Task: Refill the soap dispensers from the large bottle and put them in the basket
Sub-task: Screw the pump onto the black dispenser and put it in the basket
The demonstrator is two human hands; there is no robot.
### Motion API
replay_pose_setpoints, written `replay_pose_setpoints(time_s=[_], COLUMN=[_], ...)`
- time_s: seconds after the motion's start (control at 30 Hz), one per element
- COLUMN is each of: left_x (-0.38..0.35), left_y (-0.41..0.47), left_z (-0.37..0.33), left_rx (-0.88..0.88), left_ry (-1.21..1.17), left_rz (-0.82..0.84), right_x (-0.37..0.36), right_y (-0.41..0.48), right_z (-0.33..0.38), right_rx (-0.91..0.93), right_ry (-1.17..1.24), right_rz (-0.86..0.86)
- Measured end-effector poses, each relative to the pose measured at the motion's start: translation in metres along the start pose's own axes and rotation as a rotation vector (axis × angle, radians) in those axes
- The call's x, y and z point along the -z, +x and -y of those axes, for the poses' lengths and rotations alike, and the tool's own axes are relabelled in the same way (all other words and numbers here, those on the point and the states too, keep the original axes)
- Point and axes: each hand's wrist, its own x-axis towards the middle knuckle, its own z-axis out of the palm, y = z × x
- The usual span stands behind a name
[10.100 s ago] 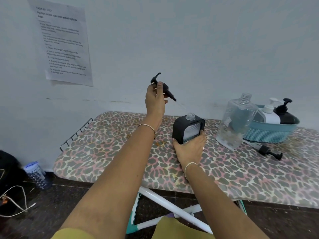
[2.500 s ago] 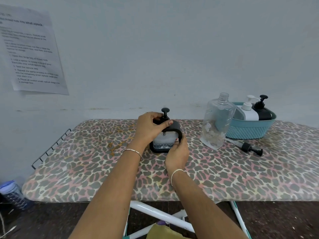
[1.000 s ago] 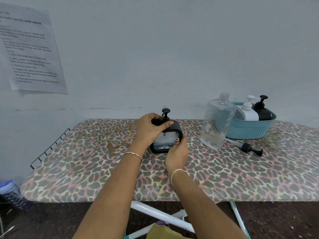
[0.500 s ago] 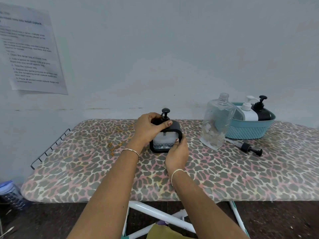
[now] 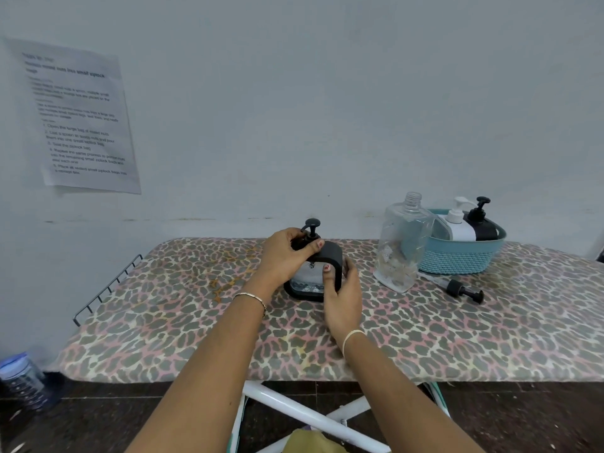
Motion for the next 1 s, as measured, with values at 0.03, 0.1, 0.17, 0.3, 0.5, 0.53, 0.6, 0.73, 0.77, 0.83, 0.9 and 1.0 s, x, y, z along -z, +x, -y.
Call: replay_pose_setpoints(time_s=[0.03,0.1,0.17,0.3,0.5,0.53,0.6,0.73,0.77,0.83,0.9,1.0], left_x=[0.000,-0.002,-0.005,-0.017,-0.051,-0.058,-0.074,-0.107,-0.115,-0.129,-0.140,-0.151], left_y=[-0.002,-0.005,-0.009,-0.015,-0.024,-0.024,-0.026,-0.028,-0.028,-0.025,-0.019,-0.006], left_z=[-0.003,-0.011,-0.023,-0.045,-0.091,-0.099,-0.115,-0.147,-0.155,-0.168,-0.178,-0.189], left_rx=[-0.003,-0.009,-0.015,-0.052,-0.111,-0.128,-0.157,-0.212,-0.220,-0.215,-0.190,-0.171], left_ry=[0.000,-0.004,-0.016,-0.076,-0.133,-0.117,-0.088,-0.046,-0.043,-0.031,-0.013,0.017], left_rz=[0.022,0.067,0.101,0.145,0.164,0.176,0.200,0.184,0.172,0.147,0.135,0.151], right_x=[0.006,0.020,0.034,0.059,0.109,0.119,0.138,0.170,0.176,0.187,0.196,0.205], right_y=[-0.002,-0.007,-0.011,-0.016,-0.013,-0.012,-0.008,0.005,0.009,0.016,0.023,0.034], right_z=[-0.001,-0.003,-0.002,0.005,0.006,0.005,0.003,0.003,0.002,0.002,0.002,0.000], right_rx=[0.035,0.082,0.104,0.130,0.182,0.188,0.197,0.196,0.191,0.185,0.195,0.199], right_ry=[-0.004,-0.006,0.014,0.066,0.073,0.073,0.079,0.077,0.071,0.046,0.017,-0.009], right_rz=[0.001,-0.019,-0.046,-0.158,-0.399,-0.427,-0.474,-0.556,-0.574,-0.601,-0.611,-0.613])
